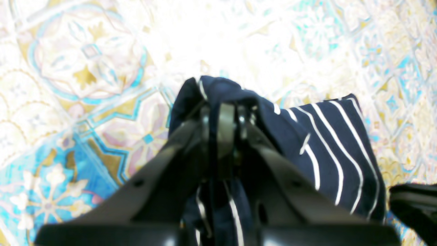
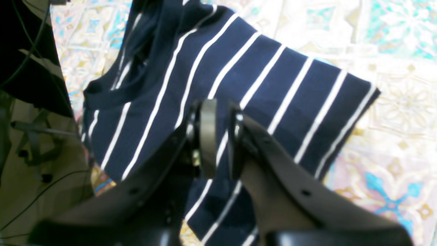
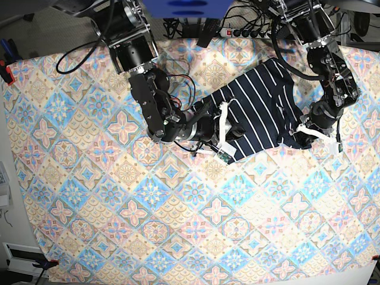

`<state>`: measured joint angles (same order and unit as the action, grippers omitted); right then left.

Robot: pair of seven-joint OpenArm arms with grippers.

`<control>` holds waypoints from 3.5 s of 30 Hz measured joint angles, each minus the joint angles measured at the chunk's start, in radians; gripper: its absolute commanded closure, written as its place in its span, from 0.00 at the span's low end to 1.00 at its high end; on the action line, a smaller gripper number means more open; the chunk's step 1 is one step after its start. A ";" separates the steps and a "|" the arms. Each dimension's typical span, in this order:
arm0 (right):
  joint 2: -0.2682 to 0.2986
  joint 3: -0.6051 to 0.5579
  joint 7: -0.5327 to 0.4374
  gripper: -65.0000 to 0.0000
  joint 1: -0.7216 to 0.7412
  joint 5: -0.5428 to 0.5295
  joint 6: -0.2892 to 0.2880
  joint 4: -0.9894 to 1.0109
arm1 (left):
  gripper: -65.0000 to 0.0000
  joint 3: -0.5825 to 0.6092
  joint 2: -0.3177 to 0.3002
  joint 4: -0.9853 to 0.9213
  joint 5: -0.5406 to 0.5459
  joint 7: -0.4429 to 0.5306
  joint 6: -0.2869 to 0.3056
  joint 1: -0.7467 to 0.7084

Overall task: Fold the T-shirt properly
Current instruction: 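Press and straighten the folded bundle with both grippers, then rotate the folded bundle with both grippers to square it, then release the left gripper and drag the bundle with the right gripper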

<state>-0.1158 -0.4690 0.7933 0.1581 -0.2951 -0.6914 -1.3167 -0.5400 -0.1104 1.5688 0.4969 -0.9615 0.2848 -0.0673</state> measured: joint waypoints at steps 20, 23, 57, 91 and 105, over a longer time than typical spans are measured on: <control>0.000 -0.061 -0.005 0.92 0.115 -0.004 0.003 0.011 | 0.29 -0.108 0.005 0.242 0.145 -0.006 -0.004 -0.346; -0.001 -0.093 0.002 0.92 0.153 -0.003 -0.005 0.048 | 0.38 -0.046 0.016 0.320 0.232 -0.005 0.003 -0.430; 0.021 -0.440 -0.083 0.92 0.365 0.277 -0.001 0.453 | 0.97 0.216 0.055 0.034 0.016 0.050 -0.004 -0.278; 0.404 -0.183 0.094 0.92 -0.011 0.183 -0.005 -0.344 | 0.97 0.436 -0.039 -0.139 -0.062 0.182 -0.022 0.186; 0.051 -0.045 0.070 0.92 0.028 -0.029 -0.005 -0.145 | 0.98 -0.033 0.085 0.259 -0.075 0.122 -0.060 -0.225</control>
<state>-0.0647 -0.5144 0.8631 0.1864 -0.3237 -0.6960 -1.4616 -0.5732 -0.0254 1.8275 0.4221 -0.8394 0.2253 -0.2928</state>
